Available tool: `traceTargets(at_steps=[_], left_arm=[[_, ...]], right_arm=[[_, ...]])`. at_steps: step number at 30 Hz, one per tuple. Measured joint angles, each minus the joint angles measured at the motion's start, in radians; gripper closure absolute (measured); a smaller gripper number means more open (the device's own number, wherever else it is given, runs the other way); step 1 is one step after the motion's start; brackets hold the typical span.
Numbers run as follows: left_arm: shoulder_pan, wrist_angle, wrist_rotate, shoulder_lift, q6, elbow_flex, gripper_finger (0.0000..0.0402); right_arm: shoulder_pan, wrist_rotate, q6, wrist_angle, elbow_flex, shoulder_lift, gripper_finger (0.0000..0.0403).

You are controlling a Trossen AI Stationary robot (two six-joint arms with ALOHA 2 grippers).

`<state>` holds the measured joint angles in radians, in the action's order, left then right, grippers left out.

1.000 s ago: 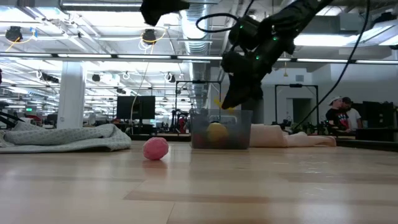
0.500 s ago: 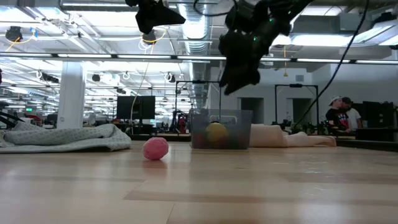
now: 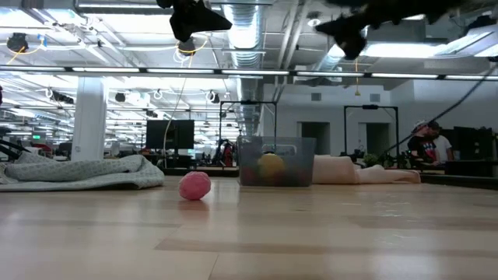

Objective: Pick and placing Produce into tupperware
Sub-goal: Put the pink peach into the black bin

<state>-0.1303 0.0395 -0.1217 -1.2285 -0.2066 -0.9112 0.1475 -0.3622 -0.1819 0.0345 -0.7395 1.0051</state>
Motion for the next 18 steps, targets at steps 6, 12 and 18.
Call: traceTargets(at_steps=[6,12,18], left_arm=[[0.0,0.011,-0.014,0.0,-0.039,0.0,0.0062],[0.0,0.163,-0.015,0.0,0.0,0.0,0.0062],[-0.005,0.241,-0.008,-0.08,0.01,0.0,0.0062]], right_arm=[[-0.159,0.019,-0.074,-0.206,0.233,-0.211,0.0143],[-0.355,0.16,-0.036,-0.311,0.379,-0.296,0.0142],[-0.508,0.322,-0.032,-0.361,0.449,-0.291,0.0142]])
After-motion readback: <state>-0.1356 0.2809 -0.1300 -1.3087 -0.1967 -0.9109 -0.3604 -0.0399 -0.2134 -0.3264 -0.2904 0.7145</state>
